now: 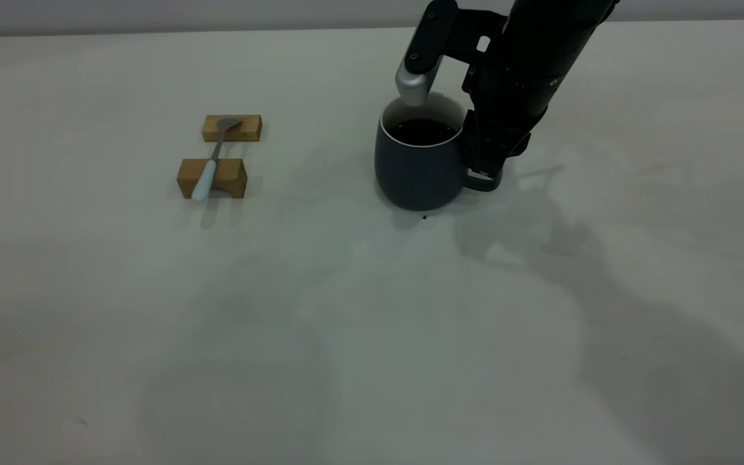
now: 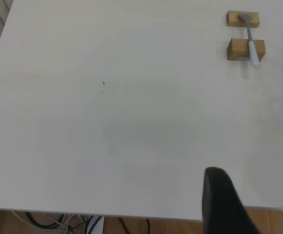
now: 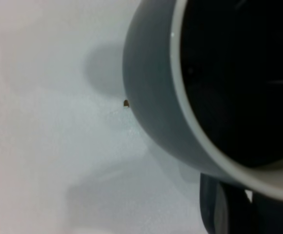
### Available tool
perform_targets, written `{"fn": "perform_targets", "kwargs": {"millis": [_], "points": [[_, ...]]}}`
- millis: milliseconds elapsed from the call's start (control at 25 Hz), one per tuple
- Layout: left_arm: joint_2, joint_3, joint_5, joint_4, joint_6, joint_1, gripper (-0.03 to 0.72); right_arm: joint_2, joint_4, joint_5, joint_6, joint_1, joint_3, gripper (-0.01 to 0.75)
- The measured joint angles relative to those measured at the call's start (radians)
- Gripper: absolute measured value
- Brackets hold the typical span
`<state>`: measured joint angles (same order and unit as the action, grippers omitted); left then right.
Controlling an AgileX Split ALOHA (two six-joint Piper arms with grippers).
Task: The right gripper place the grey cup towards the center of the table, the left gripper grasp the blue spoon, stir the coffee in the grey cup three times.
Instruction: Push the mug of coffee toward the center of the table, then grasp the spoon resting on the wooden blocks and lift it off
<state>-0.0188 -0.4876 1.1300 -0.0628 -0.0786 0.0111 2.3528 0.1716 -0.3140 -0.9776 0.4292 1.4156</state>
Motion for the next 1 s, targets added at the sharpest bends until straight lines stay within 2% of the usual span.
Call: {"fn": "perform_targets", "kwargs": {"millis": [160,280,520,600,720,1000], "points": [[0.000,0.000,0.000,0.000,0.000,0.000,0.399,-0.003,0.012,-0.011,0.000,0.000,0.001,0.265],[0.000,0.000,0.000,0.000,0.000,0.000,0.399,-0.017,0.031,-0.036,0.000,0.000,0.001,0.340],[0.000,0.000,0.000,0.000,0.000,0.000,0.399,-0.129,0.040,-0.181,0.056,0.000,0.001,0.644],[0.000,0.000,0.000,0.000,0.000,0.000,0.399,-0.186,0.039,-0.249,0.106,0.000,0.001,0.705],[0.000,0.000,0.000,0.000,0.000,0.000,0.399,-0.300,0.032,-0.353,0.180,0.000,0.001,0.726],[0.000,0.000,0.000,0.000,0.000,0.000,0.399,-0.633,-0.035,-0.627,0.403,0.000,0.001,0.724]]}}
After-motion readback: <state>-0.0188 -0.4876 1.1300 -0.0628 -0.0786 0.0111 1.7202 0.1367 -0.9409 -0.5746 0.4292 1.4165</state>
